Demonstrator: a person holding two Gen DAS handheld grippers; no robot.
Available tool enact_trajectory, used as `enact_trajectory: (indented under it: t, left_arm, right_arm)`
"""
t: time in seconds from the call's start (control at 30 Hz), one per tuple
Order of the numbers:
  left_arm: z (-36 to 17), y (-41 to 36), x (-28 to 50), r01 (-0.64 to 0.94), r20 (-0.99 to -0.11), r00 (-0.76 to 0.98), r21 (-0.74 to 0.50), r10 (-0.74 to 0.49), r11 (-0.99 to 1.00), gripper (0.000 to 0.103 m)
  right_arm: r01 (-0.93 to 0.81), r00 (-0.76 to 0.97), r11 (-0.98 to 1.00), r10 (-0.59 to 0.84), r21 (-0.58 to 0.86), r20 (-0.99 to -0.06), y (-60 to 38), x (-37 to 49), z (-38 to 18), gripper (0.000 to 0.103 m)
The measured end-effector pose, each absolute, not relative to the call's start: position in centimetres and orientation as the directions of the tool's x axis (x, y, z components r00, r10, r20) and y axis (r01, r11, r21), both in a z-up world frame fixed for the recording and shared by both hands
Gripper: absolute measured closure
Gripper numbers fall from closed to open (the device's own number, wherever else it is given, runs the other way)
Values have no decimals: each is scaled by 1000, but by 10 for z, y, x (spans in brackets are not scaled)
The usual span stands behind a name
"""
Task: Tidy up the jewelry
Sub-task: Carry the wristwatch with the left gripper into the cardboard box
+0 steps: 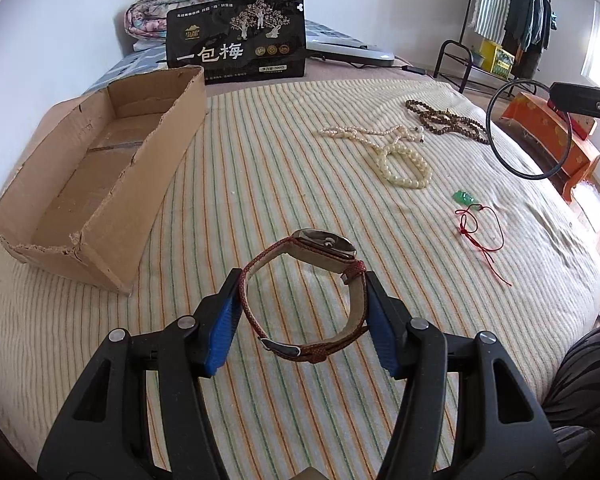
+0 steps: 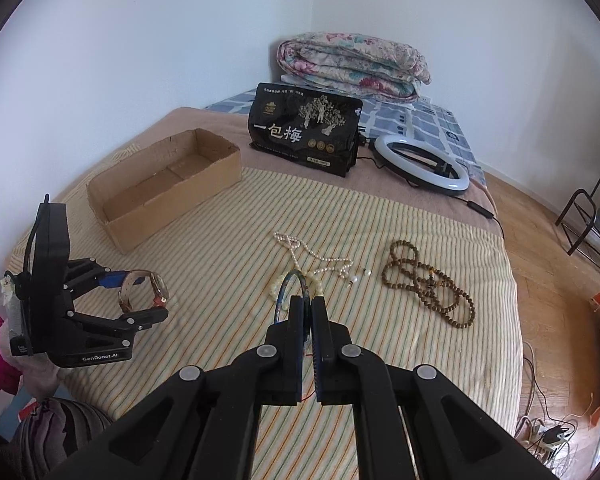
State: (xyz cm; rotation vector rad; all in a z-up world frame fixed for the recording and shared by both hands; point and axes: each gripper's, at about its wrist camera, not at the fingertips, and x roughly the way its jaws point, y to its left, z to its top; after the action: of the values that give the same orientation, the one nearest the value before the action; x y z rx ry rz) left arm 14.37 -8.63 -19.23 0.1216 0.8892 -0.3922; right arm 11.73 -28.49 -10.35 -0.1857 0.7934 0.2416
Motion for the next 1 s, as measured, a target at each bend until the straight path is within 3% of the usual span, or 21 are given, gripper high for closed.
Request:
enact_trajectory:
  t: [0.43,1.0]
  left_arm:
    - [-141,-66,135,365,-708,644,-50,-291,930,44]
    - [-88,15,166,216,-637,751,-12,-174,976,44]
  right_arm:
    - [-296,719,954,182,-58,-670,-270,115,-77,102]
    - [-303,729,953,227,-6,-645,-225,153,-73,102]
